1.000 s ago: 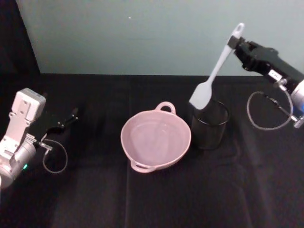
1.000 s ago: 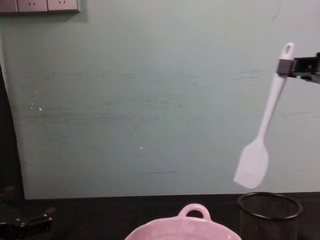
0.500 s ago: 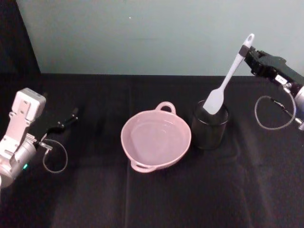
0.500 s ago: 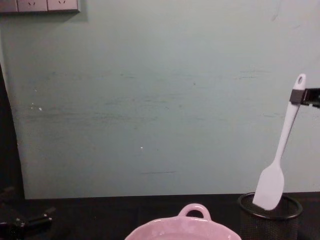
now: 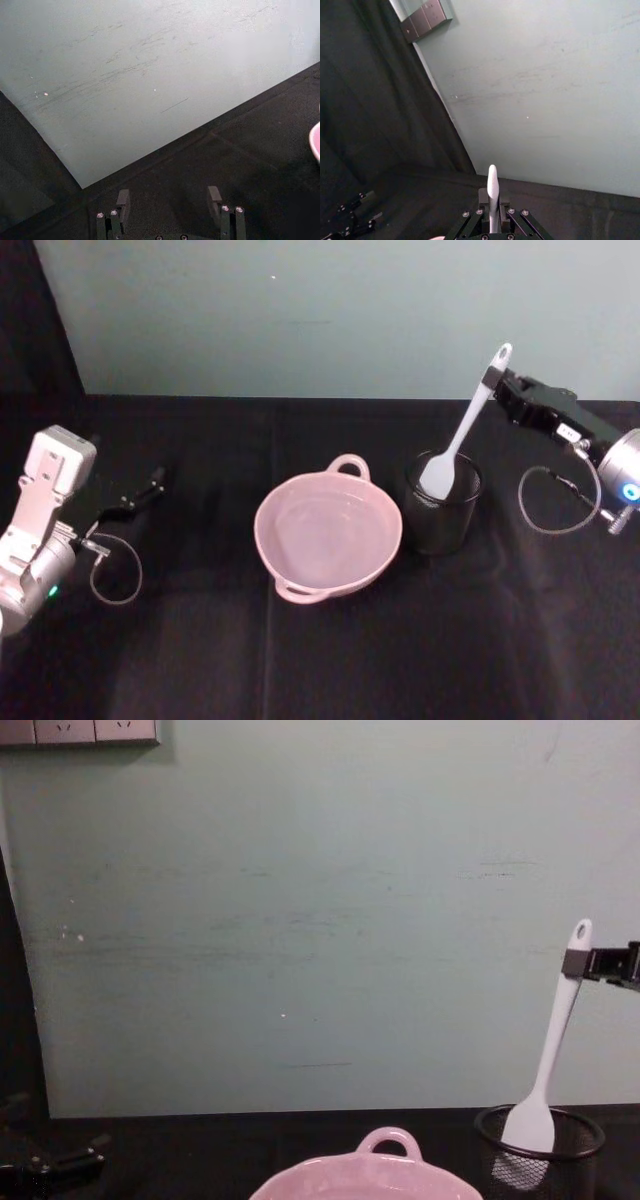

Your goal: Use the one hand to pick up the spoon and stir the clear water in the bowl.

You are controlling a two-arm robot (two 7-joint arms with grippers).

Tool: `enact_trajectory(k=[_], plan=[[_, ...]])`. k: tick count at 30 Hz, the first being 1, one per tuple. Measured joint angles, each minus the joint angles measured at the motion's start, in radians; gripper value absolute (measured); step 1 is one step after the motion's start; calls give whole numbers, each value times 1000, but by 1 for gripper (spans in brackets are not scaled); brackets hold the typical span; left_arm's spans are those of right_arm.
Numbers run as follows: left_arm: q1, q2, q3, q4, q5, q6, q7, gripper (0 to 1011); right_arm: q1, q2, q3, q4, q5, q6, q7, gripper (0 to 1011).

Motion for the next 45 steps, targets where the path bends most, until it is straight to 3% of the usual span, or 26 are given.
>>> enact_trajectory(k=[21, 45], plan=[[0, 0, 0, 0, 0, 0, 0, 1011, 12, 11, -53, 75, 41, -19, -6, 114], [0, 0, 0, 0, 0, 0, 0, 1011, 3, 19, -75, 83, 60, -29, -10, 114]])
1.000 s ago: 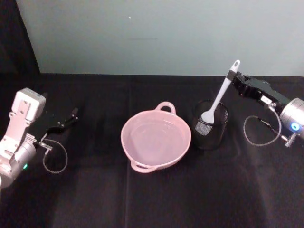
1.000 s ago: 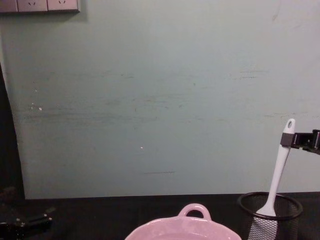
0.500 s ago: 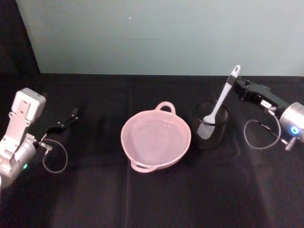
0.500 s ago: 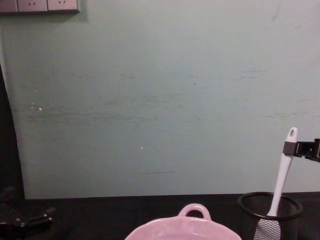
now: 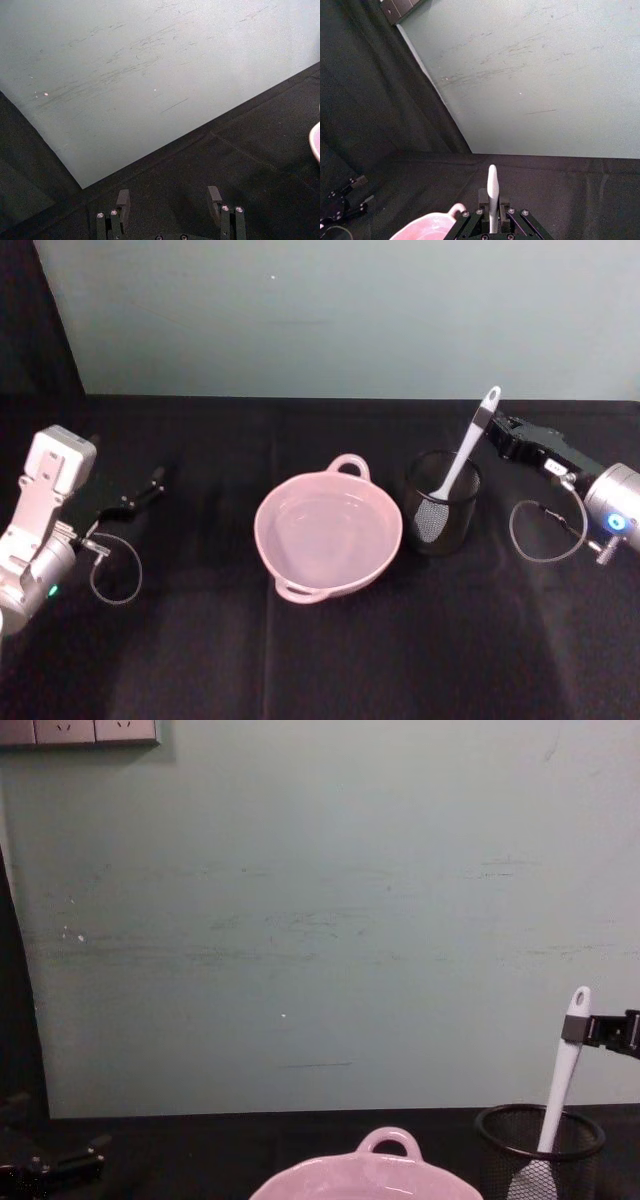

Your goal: Use the one hand to pick up the spoon and stir the clear water in the bowl.

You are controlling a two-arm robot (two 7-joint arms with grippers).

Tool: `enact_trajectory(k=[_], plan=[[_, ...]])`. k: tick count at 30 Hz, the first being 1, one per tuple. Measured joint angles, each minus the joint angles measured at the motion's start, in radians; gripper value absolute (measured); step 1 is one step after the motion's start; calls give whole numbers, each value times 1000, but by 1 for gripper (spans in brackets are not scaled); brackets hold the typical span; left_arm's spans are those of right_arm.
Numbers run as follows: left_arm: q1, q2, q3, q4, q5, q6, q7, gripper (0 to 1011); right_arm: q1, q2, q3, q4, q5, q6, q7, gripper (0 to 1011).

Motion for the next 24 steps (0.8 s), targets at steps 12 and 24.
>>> enact_trajectory(k=[12, 24], plan=[[0, 0, 0, 0, 0, 0, 0, 1011, 0, -1, -3, 3, 3, 2, -2, 125], [0, 0, 0, 0, 0, 0, 0, 1011, 0, -1, -2, 3, 2, 2, -2, 449]])
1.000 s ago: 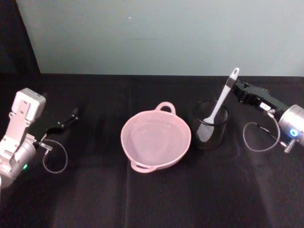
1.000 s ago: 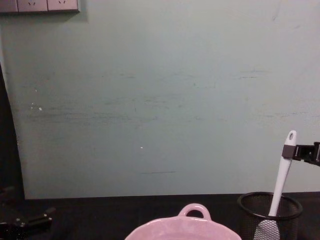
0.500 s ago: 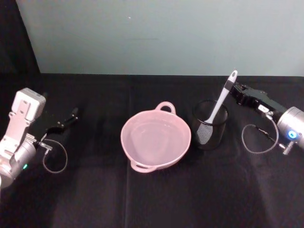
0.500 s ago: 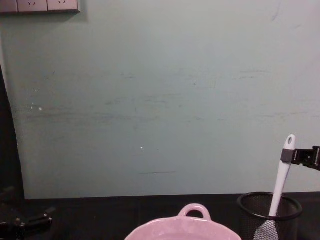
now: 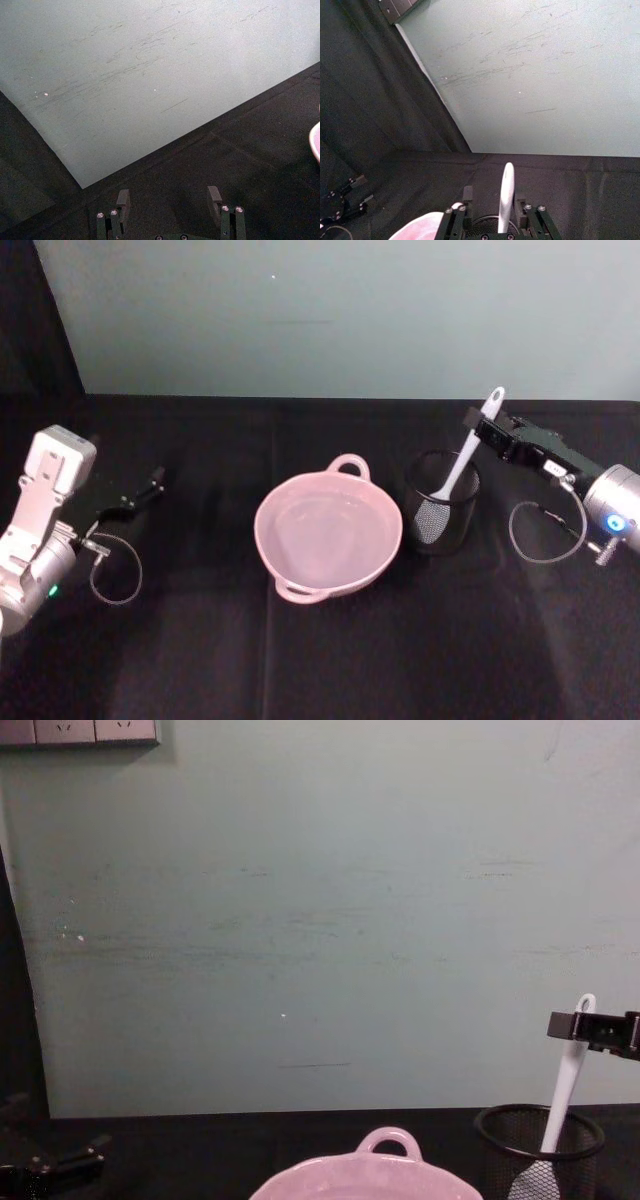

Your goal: Use the one hand to pick up the spoon and stir the clear water in the bowl.

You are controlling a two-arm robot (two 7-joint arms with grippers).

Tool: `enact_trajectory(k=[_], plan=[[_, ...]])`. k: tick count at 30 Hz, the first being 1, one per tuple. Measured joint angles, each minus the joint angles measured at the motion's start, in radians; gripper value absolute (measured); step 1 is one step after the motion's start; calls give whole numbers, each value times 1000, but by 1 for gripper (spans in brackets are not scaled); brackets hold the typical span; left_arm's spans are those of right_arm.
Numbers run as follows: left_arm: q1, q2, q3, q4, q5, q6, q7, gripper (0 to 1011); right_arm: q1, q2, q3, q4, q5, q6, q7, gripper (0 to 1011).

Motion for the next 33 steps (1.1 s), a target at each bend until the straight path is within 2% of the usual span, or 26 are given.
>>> enact_trajectory(k=[2, 4, 5, 17, 22, 31, 33], plan=[[0, 0, 0, 0, 0, 0, 0, 1011, 0, 0, 0, 0, 0, 0, 0, 538], [0, 0, 0, 0, 0, 0, 0, 1011, 0, 0, 0, 0, 0, 0, 0, 578], [0, 0, 0, 0, 0, 0, 0, 1011, 0, 0, 1, 0, 0, 0, 0, 639], [0, 0, 0, 0, 0, 0, 0, 1011, 0, 0, 1, -1, -1, 0, 1, 980], [0, 0, 0, 0, 0, 0, 0, 1011, 0, 0, 1, -1, -1, 0, 1, 1002], [0, 0, 0, 0, 0, 0, 0, 1011, -1, 36, -33, -32, -151, -64, -25, 1002], [0, 0, 0, 0, 0, 0, 0, 1011, -3, 46, -40, -39, -196, -81, -39, 1003]])
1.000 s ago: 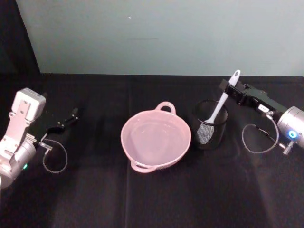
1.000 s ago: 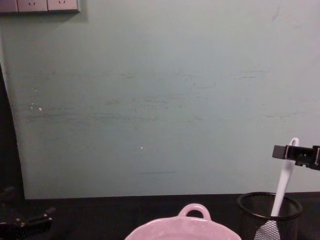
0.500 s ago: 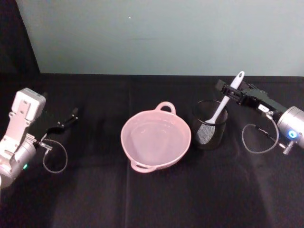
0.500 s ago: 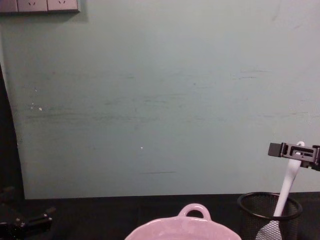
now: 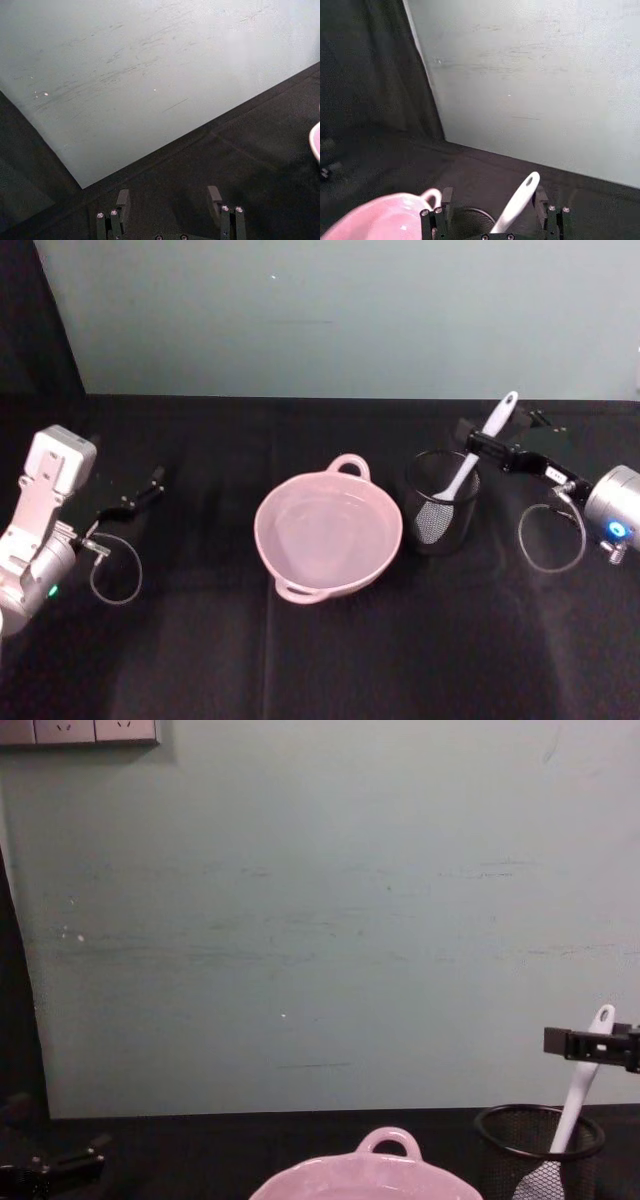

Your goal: Use the one hand to pick up the spoon and stir the clear water in the bowl.

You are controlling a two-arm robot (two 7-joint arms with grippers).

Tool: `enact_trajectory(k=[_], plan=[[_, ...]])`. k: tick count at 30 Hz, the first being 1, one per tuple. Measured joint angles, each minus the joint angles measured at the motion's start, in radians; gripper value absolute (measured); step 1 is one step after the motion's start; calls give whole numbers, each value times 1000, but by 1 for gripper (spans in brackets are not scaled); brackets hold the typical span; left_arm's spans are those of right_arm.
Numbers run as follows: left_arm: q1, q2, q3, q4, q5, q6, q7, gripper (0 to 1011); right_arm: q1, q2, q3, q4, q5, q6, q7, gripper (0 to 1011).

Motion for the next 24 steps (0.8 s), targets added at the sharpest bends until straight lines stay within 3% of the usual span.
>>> enact_trajectory(k=[3, 4, 14, 24], plan=[[0, 0, 0, 0, 0, 0, 0, 1011, -5, 14, -12, -12, -87, -33, -32, 1002], [0, 0, 0, 0, 0, 0, 0, 1011, -5, 14, -12, -12, -87, -33, -32, 1003], [0, 0, 0, 0, 0, 0, 0, 1011, -9, 28, -43, -16, -290, -109, -110, 1002], [0, 0, 0, 0, 0, 0, 0, 1011, -25, 36, -39, -27, -368, -122, -128, 1003]])
